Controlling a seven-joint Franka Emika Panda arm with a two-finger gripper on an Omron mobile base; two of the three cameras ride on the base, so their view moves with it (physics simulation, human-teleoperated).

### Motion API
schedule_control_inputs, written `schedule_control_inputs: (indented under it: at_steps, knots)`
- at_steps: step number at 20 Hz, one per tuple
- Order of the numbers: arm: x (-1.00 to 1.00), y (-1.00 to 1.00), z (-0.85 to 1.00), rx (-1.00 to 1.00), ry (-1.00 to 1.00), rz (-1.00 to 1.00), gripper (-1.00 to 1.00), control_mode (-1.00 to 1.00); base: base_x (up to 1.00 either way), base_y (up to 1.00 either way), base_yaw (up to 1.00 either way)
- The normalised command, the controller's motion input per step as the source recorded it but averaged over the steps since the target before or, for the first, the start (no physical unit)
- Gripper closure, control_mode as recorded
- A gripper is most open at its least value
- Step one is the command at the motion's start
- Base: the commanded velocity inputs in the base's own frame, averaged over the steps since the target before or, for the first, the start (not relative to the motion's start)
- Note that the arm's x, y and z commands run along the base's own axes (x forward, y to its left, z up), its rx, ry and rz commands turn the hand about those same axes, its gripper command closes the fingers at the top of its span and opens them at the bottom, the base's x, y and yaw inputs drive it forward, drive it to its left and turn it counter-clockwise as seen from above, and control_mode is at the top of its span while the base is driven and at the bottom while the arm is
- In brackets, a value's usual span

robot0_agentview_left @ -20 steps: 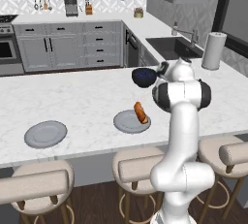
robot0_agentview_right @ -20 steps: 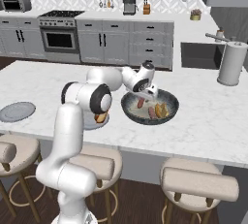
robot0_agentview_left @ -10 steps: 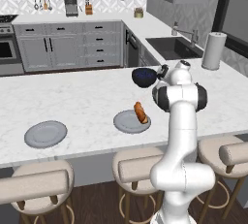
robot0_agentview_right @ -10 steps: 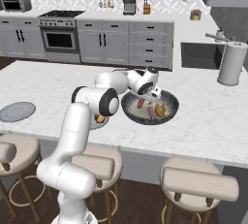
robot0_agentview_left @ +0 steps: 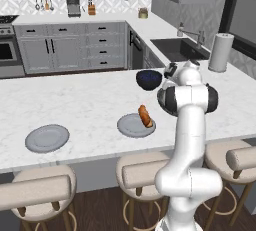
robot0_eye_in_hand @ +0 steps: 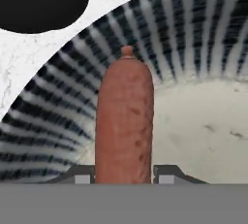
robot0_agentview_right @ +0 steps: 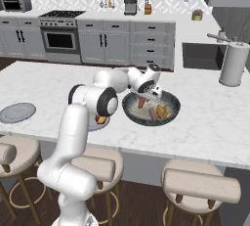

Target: Place one bun and one sausage from the bowl on each plate.

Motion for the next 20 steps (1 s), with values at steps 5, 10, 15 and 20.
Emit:
schedule_control_inputs:
  at_steps: [5,10,15,20]
  knots:
    - [-0.66,0.58,0.89,-0.01,-0.05,0.05,1.0,-1.0,0.0,0.0,0.0]
    - [-0.92,1.0,0.7,-0.1,0.0,0.04,1.0,-1.0,0.0,0.0,0.0]
    - [-0.54,1.0,0.51,-0.05,0.11,0.09,1.0,-1.0,0.0,0.0,0.0]
    - [-0.06,0.98,0.0,0.0,0.18,0.11,1.0,-1.0,0.0,0.0,0.0]
